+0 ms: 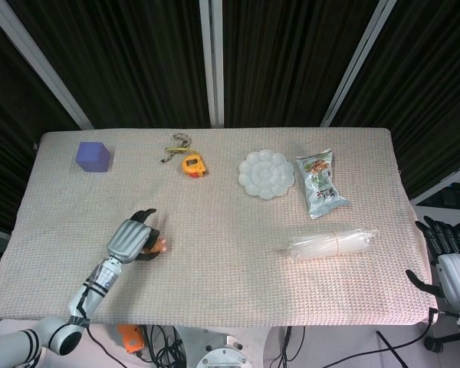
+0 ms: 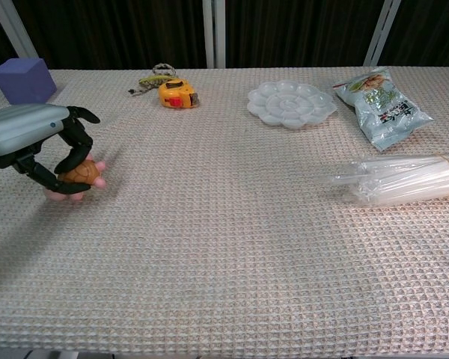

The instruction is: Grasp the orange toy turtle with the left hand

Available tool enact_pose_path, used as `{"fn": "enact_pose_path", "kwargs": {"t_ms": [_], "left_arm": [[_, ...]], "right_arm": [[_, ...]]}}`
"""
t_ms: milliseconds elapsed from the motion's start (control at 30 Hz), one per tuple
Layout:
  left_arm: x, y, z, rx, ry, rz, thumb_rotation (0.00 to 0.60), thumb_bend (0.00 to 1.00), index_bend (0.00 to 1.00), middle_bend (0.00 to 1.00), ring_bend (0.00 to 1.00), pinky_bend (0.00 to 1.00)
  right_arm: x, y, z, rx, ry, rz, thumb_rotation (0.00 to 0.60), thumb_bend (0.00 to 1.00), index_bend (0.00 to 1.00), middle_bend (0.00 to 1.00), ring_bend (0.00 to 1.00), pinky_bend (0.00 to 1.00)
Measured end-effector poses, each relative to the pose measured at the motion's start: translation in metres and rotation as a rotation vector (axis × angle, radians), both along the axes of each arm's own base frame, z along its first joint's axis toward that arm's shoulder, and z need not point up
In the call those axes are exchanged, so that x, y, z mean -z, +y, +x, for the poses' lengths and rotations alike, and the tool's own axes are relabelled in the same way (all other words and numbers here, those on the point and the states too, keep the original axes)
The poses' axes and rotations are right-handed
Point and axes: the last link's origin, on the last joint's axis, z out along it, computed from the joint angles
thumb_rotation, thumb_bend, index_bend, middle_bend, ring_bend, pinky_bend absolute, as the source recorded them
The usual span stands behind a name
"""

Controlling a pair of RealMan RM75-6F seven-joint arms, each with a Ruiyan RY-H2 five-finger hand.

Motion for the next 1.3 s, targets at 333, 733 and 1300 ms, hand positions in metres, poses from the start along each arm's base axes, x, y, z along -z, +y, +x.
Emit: {"fn": "enact_pose_path", "kwargs": {"t_ms": [333,733,1300], "left_arm": [[0.001,-0.006,0.0,-0.036,0.06,-0.071,0.6,0.22,0.16,0.09,0.0,0.12],[-0.001,-0.009,0.0,-0.042,0.059,-0.088,0.6,0.19,0.14,0.06,0.0,0.08],[-0.007,-0.011,0.001,-0.042,0.048,-0.088,0.6,0.13,0.07,0.0,0.0,0.02]], "right_arm": [[0.0,0.0,0.0,0.003,0.001,0.001,0.6,0.15,0.0,0.0,0.0,0.0],[0.002,0.0,-0.002,0.01,-0.002,0.006,0.6,0.15,0.0,0.0,0.0,0.0],[0.002,-0.001,-0.003,0.014,-0.001,0.004,0.6,0.15,0.0,0.0,0.0,0.0]]}}
